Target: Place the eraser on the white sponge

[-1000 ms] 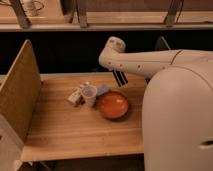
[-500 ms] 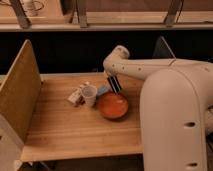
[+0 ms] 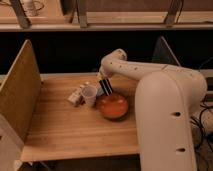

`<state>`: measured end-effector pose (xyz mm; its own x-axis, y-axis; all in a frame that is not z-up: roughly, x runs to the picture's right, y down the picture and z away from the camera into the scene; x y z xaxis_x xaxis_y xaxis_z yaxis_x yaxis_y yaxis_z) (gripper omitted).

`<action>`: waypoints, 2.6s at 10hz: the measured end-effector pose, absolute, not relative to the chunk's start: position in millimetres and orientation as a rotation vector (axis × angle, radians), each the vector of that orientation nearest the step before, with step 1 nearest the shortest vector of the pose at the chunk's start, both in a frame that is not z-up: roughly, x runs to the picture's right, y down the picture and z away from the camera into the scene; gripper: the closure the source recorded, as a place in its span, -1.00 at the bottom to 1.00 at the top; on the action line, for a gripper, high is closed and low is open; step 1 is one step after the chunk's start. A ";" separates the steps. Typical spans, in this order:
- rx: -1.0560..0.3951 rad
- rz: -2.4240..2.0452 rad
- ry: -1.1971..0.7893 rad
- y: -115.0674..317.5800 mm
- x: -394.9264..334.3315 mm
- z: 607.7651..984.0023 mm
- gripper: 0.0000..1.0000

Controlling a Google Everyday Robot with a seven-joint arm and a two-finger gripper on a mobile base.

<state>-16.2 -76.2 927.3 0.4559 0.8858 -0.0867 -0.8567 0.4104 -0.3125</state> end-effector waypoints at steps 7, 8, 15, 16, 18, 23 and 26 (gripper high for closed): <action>-0.374 1.058 -0.131 -83.0 -33.5 932.8 1.00; -0.337 1.048 -0.126 -96.4 -23.8 931.2 1.00; -0.339 1.000 -0.157 -101.0 1.7 977.4 1.00; -0.364 1.012 -0.162 -91.8 1.4 984.7 1.00; -0.409 1.042 -0.169 -75.3 -3.5 994.9 1.00; -0.392 1.021 -0.119 -76.7 -8.0 975.5 1.00; -0.372 0.951 -0.081 -82.0 -25.9 959.1 1.00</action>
<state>-25.9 -82.0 959.1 0.5829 0.8071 -0.0946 -0.7796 0.5226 -0.3451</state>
